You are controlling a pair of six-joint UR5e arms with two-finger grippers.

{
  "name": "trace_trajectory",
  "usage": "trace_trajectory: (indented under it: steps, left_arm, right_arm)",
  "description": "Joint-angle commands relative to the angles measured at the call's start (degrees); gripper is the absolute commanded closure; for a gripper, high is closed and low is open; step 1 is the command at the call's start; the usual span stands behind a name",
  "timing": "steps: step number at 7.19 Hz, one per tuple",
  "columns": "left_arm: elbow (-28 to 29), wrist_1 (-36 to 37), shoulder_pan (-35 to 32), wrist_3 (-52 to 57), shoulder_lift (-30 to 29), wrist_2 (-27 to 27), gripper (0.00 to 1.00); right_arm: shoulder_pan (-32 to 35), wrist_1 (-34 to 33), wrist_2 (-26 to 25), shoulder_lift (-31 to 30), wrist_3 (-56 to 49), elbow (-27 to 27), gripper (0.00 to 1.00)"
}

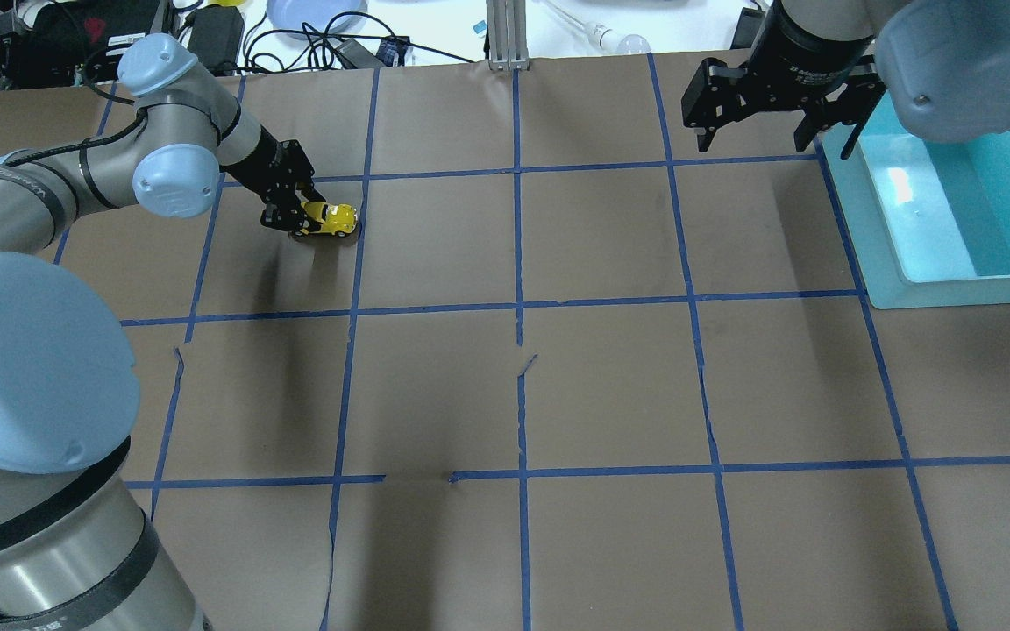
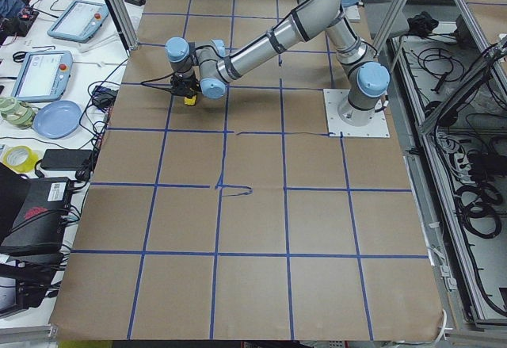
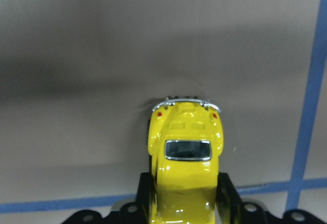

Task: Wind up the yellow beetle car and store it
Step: 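Pull the car back toward the robot with the left gripper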

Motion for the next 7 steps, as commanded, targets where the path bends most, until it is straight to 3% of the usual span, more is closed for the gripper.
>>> trace_trajectory:
  steps: [1,5,7]
  left_arm:
    - [-0.3,-0.3,2.4,2.4,-0.1,1.9,1.0]
    - [-0.7,-0.4,7.6,3.4,0.1,3.2,1.0]
    - [-1.6,-0.3,10.7,9.8,0.3,3.2,1.0]
  right_arm:
    - [0.1,-0.1,0.2,0.2,-0.5,0.1,0.0]
    - [0.1,-0.1,1.4,0.1,-0.2,-0.4,0.0]
    - [0.1,-0.1,1.3,0.1,-0.6,-0.4,0.0]
